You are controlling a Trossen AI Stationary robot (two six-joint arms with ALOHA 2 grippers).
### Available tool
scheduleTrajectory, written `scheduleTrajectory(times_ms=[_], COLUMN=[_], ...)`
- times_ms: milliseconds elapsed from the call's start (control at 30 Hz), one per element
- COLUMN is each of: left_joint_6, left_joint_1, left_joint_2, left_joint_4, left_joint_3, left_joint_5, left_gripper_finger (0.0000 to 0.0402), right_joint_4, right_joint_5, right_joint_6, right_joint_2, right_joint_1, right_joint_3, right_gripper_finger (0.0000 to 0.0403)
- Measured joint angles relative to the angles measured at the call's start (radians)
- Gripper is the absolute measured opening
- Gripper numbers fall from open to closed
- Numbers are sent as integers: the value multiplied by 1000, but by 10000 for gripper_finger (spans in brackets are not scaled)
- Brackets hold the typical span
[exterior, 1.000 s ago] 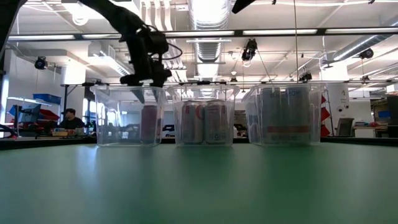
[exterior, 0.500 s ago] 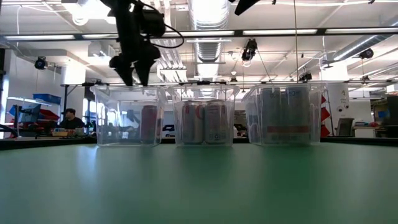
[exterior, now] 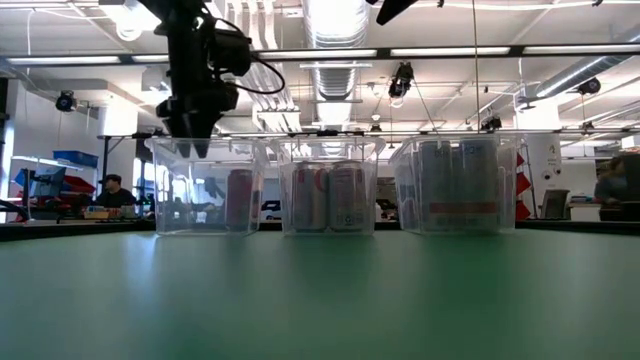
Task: Sort soda cans
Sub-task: Put the top left orange soda can into the left transparent bin
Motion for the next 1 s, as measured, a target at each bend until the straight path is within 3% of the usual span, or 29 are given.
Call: scheduleTrajectory(times_ms=[367, 700, 1000], left_joint_6=[222, 601, 667], left_joint_1=[0, 0, 2], left_joint_2=[-1, -5, -6], left_joint_4=[-77, -79, -59], left_joint_3=[5, -11, -52], left_joint_5=[-107, -170, -269], left_gripper_finger=[346, 329, 318], right_joint_4=[-1, -2, -10], right_joint_5=[-21, -21, -20], right_joint_6=[2, 21, 30], right_joint_2=[0, 0, 0], right_joint_1=[0, 0, 0], right_joint_3=[0, 0, 0], right_gripper_finger=[374, 374, 374])
